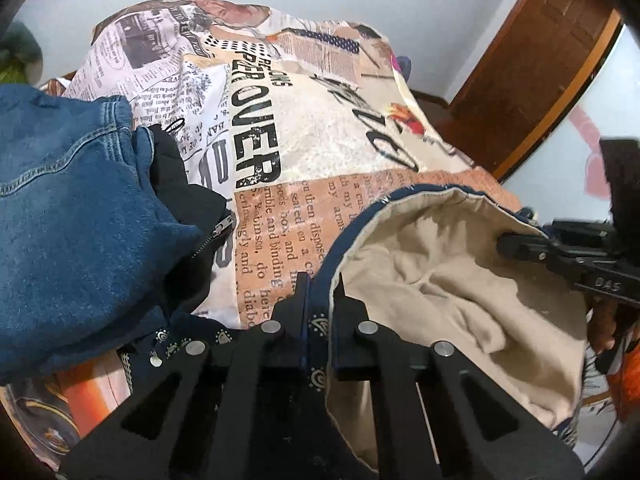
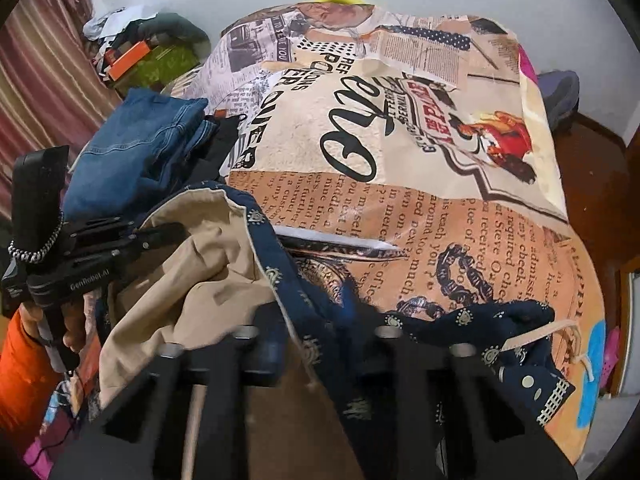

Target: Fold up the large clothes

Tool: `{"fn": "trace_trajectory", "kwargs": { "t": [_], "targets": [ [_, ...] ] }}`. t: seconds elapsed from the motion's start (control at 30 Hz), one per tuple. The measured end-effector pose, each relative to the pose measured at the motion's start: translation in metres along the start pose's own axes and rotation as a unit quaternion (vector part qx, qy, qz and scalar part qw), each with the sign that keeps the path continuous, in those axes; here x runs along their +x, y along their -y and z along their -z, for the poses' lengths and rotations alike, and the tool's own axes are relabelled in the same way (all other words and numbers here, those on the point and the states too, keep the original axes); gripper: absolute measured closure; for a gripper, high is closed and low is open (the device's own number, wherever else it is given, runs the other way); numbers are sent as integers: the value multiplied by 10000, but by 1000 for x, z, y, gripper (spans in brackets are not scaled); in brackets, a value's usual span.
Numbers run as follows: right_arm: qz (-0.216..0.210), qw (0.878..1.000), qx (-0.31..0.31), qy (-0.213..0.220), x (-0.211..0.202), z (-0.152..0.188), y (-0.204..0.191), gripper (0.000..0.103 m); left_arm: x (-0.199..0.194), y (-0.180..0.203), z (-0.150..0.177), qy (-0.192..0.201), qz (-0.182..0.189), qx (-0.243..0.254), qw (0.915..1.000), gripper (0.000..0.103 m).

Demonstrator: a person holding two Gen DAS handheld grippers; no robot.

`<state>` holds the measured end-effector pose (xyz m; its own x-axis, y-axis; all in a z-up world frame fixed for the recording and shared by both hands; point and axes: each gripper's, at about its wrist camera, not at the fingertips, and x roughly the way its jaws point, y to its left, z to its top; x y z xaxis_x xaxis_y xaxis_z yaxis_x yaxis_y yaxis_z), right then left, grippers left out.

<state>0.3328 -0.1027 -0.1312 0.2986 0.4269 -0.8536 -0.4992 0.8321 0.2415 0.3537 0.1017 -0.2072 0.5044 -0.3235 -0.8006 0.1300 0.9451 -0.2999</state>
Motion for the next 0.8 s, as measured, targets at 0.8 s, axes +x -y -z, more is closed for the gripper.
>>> {"fn": "trace_trajectory", "kwargs": {
  "t": [0.8],
  "targets": [
    [-146, 9948, -591, 814, -112, 101, -61, 94, -132, 68, 96, 641, -35, 525, 9966, 97]
  ]
}}
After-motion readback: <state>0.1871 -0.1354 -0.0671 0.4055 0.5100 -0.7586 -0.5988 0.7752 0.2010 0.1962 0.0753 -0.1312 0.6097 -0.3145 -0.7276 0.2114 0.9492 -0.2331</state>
